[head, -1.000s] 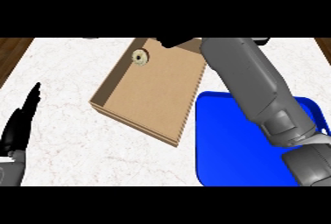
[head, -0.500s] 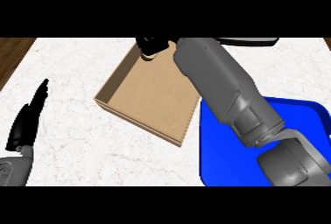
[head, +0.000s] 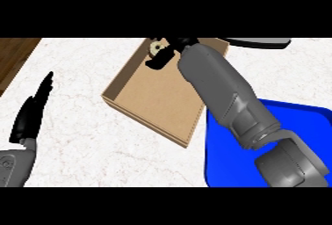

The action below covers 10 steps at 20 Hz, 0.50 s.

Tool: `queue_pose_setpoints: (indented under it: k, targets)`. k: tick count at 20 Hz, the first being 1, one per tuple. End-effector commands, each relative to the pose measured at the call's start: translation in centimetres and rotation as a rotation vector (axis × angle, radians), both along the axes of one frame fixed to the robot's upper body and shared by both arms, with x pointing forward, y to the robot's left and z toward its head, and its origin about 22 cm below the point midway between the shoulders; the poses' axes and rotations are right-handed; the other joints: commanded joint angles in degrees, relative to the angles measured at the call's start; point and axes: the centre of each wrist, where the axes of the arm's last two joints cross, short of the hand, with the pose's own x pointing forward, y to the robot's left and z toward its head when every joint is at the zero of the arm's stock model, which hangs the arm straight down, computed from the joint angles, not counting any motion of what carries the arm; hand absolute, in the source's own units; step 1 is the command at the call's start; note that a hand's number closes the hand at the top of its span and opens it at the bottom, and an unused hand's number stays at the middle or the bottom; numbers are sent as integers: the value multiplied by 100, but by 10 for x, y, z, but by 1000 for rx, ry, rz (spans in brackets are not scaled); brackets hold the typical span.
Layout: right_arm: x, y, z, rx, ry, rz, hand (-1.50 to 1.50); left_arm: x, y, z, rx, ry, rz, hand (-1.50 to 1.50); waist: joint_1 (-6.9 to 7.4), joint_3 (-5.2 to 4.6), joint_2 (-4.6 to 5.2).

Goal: Pick the cupcake from the tray and place it in the cardboard box

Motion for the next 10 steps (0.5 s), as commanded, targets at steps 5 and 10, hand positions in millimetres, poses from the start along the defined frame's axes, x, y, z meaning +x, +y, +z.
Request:
queue_pose_setpoints:
  k: [5,10]
  targets:
    - [1,2,6,142,-60,23,-150,6,-13,-6,1,-15,-15,0,6,3,36]
    - [2,-4,3,342,-103,-27,-150,6,-12,-5,-8,-3,14,0,-102,9,-8]
